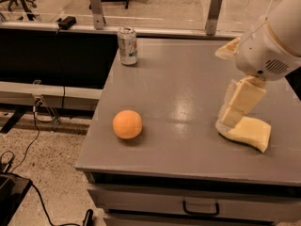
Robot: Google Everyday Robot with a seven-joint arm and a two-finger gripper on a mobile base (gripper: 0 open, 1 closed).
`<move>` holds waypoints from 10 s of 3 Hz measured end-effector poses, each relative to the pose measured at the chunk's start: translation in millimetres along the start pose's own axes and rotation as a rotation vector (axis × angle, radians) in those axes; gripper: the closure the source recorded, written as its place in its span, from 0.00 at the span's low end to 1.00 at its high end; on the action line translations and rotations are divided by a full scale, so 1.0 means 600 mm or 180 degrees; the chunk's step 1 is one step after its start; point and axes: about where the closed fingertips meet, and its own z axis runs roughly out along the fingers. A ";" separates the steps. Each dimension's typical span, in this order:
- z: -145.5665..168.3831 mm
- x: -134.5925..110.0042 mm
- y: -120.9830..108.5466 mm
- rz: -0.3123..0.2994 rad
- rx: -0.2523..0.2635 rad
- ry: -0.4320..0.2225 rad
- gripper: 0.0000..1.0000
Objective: Move orange near 7up can
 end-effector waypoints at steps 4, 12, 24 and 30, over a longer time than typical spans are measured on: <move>0.182 -0.163 0.004 -0.0368 -0.0184 -0.0484 0.00; 0.268 -0.235 0.087 -0.1057 -0.1036 -0.1254 0.65; 0.319 -0.236 -0.343 0.0438 0.0574 -0.1492 0.85; 0.346 -0.222 -0.338 0.0465 0.0164 -0.1616 0.00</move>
Offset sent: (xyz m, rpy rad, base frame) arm 0.0486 0.1472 -0.0700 0.1375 -0.0287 0.1909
